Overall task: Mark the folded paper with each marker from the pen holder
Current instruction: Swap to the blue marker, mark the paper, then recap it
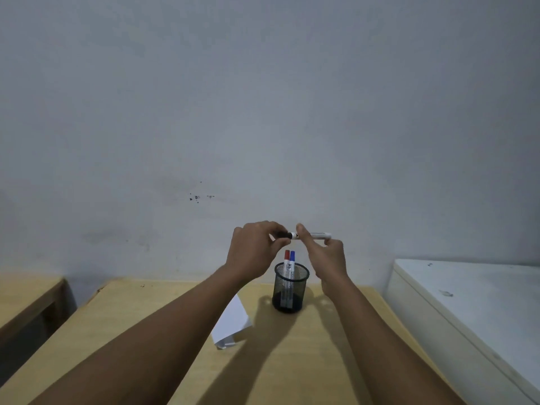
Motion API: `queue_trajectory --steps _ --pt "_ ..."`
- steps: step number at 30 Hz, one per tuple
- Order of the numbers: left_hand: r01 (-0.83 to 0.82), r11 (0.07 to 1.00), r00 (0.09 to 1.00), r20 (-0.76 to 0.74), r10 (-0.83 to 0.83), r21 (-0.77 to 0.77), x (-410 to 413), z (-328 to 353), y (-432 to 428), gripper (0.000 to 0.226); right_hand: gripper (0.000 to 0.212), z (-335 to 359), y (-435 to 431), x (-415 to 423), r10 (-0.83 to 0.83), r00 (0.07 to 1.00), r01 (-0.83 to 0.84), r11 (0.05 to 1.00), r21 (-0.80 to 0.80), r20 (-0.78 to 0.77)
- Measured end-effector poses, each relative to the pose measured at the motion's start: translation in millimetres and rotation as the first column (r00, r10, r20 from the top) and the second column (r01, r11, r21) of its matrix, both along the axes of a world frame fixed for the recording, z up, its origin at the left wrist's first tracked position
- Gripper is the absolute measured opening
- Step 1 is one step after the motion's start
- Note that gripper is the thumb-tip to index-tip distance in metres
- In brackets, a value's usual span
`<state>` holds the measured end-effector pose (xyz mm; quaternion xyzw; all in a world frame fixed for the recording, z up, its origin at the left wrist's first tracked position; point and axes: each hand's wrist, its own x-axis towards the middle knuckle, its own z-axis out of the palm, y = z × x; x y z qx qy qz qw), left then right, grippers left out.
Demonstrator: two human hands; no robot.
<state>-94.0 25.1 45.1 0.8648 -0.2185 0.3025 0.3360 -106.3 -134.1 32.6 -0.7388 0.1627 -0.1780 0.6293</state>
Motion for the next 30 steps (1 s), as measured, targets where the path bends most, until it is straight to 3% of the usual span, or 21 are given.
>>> queue_trajectory --steps 2,4,6,8,10,12,17,21,24,30 --pt "-0.01 1.0 1.0 -0.028 0.01 -0.007 8.8 6.8 -6.5 0.017 0.106 5.6 -5.4 7.5 -0.085 0.996 0.08 0.982 -0.17 -0.025" --pt "-0.022 0.999 0.999 -0.029 0.023 0.025 17.1 11.8 -12.7 0.02 0.102 12.1 -11.4 11.6 -0.154 0.988 0.133 0.921 -0.365 -0.03" --pt "-0.022 0.999 0.999 -0.039 0.024 0.044 25.4 16.4 -18.3 0.02 0.069 17.0 -19.3 17.5 -0.112 0.993 0.117 0.854 -0.507 0.041" --pt "-0.012 0.999 0.998 -0.068 0.015 0.051 34.5 19.9 -24.1 0.02 0.032 18.9 -26.8 23.0 0.055 0.996 -0.002 0.791 -0.611 0.069" --pt "0.0 0.999 0.994 -0.105 0.004 0.039 43.5 21.1 -30.4 0.022 0.027 15.7 -29.8 27.9 0.193 0.981 -0.142 0.719 -0.681 0.0" --pt "0.01 0.999 0.991 -0.132 -0.005 0.035 51.2 20.5 -37.2 0.025 0.024 8.1 -29.0 33.5 0.236 0.971 -0.19 0.698 -0.69 -0.028" --pt "0.0 1.0 0.973 -0.231 0.0 -0.002 71.3 3.6 -46.2 0.042 0.011 -17.5 -34.4 53.1 0.199 0.98 -0.174 0.789 -0.589 -0.023" --pt "-0.012 0.988 0.926 -0.372 0.069 0.152 91.7 -26.0 -44.3 0.041 0.029 -40.6 -41.9 65.9 0.188 0.974 -0.225 0.764 -0.605 -0.125" --pt "0.004 0.986 0.899 -0.433 0.069 0.166 100.9 -45.0 -51.0 0.043 0.014 -53.1 -45.4 74.5 0.151 0.975 -0.222 0.744 -0.63 -0.165" --pt "0.017 0.984 0.867 -0.493 0.074 0.177 118.9 -65.1 -65.1 0.039 0.034 -67.5 -48.2 90.2 0.126 0.969 -0.237 0.708 -0.665 -0.212"
